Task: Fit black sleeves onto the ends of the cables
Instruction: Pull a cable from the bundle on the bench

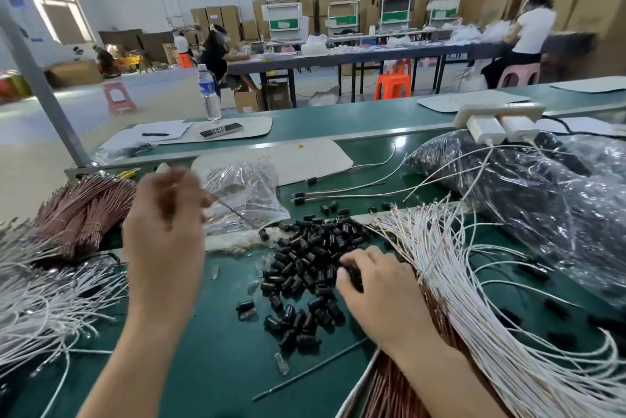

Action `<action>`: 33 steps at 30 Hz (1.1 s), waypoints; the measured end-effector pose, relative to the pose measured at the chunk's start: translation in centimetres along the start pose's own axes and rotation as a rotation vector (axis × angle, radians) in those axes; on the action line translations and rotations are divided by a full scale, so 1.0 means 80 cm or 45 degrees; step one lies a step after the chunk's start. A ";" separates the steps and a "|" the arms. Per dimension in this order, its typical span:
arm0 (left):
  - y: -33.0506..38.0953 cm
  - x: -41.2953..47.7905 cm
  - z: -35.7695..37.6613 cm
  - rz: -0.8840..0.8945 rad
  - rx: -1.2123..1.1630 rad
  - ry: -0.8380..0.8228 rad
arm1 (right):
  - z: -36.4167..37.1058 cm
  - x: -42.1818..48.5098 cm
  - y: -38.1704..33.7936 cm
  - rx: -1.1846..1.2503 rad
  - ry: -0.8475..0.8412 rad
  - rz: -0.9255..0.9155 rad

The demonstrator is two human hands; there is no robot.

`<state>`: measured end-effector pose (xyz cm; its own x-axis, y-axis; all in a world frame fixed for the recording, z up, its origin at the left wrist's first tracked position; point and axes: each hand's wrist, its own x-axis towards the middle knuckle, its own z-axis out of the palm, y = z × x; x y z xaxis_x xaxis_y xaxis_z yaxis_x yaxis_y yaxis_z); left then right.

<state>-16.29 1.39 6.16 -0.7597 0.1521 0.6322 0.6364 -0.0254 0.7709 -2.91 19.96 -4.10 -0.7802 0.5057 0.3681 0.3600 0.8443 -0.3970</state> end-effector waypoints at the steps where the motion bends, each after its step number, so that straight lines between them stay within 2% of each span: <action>1: -0.015 -0.010 -0.002 -0.178 -0.165 0.111 | 0.000 0.001 0.002 -0.048 -0.065 0.000; 4: -0.061 -0.046 -0.003 -0.734 -0.503 0.230 | 0.001 -0.001 0.004 -0.050 -0.133 -0.037; 6: -0.082 -0.063 0.001 -0.893 -0.545 0.256 | 0.001 -0.002 0.007 -0.042 -0.159 -0.044; 10: -0.091 -0.070 0.005 -0.925 -0.600 0.291 | -0.001 -0.003 0.007 -0.020 -0.145 -0.002; 19: -0.076 -0.075 0.011 -0.946 -0.784 0.131 | -0.002 -0.006 0.003 0.037 -0.094 0.000; 24: -0.076 -0.074 0.010 -0.968 -0.863 0.058 | -0.006 -0.005 -0.002 0.068 0.135 -0.062; 27: -0.074 -0.074 0.010 -0.997 -0.913 0.027 | -0.008 -0.002 -0.004 0.490 0.220 0.080; 33: -0.072 -0.075 0.008 -1.056 -1.008 -0.062 | -0.015 0.007 -0.009 1.907 0.100 0.723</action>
<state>-15.35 1.22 -2.11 -0.8892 0.4498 -0.0835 -0.3331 -0.5115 0.7921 -3.04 19.85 -2.61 -0.6828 0.7255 -0.0858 -0.2583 -0.3495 -0.9006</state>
